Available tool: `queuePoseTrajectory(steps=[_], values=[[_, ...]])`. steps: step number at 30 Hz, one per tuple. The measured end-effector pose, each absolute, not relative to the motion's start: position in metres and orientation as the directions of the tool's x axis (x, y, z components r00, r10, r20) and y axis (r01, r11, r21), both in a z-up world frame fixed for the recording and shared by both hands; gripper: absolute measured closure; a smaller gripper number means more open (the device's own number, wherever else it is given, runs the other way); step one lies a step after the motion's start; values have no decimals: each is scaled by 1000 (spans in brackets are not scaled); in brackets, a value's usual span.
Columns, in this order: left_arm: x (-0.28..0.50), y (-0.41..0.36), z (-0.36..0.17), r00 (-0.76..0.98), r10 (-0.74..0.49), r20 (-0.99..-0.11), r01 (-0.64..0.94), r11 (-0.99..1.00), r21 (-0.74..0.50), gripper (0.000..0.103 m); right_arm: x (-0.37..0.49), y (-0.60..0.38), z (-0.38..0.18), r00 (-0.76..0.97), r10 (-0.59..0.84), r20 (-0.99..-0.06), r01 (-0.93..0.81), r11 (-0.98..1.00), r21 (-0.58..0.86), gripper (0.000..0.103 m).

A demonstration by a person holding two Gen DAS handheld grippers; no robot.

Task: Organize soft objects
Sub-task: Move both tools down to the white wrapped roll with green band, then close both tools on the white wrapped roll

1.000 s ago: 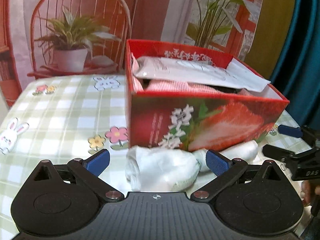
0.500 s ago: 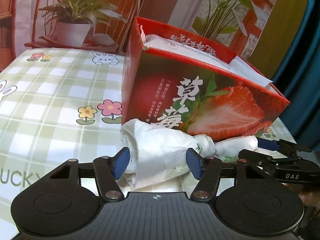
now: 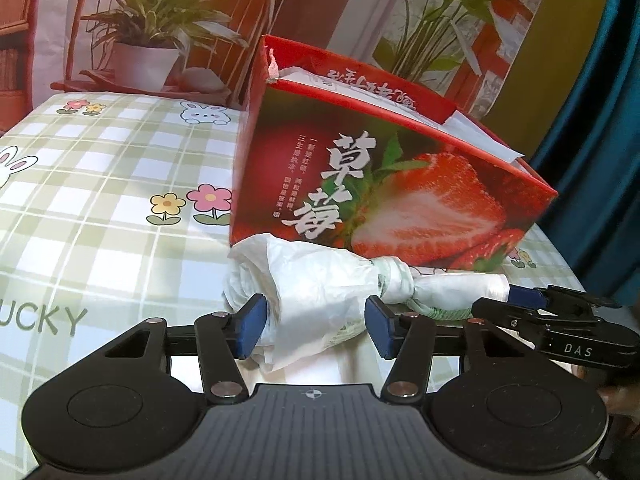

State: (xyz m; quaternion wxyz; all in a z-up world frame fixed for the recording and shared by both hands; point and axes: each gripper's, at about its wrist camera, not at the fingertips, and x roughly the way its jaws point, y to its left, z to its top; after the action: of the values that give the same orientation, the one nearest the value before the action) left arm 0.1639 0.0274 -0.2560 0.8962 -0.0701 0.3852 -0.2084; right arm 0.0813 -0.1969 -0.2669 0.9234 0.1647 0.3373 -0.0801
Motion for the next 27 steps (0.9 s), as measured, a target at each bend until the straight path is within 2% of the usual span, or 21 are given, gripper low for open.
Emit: queuePoseTrajectory(steps=[4,14,18,24,25,27], values=[[153,28,-256,616,-433,-659,321,901,-292,46,68,-194,-261,758,-36,-652,257,934,247,67],[131,24,-255,602,-446,-662,350,893,-284,46,43,-184,-251,767,-25,-641,253,930,266,69],[126,24,-256,605,-440,-663,341,896,-284,46,39,-179,-247,768,-50,-639,256,938,234,85],[122,33,-252,626,-441,-643,309,898,-315,47,31,-174,-241,776,-66,-627,251,945,211,88],[121,34,-251,632,-442,-637,306,897,-318,51,30,-173,-241,777,-68,-626,249,946,206,88],[119,35,-249,649,-428,-629,296,903,-310,72,27,-172,-239,778,-76,-624,252,947,200,89]])
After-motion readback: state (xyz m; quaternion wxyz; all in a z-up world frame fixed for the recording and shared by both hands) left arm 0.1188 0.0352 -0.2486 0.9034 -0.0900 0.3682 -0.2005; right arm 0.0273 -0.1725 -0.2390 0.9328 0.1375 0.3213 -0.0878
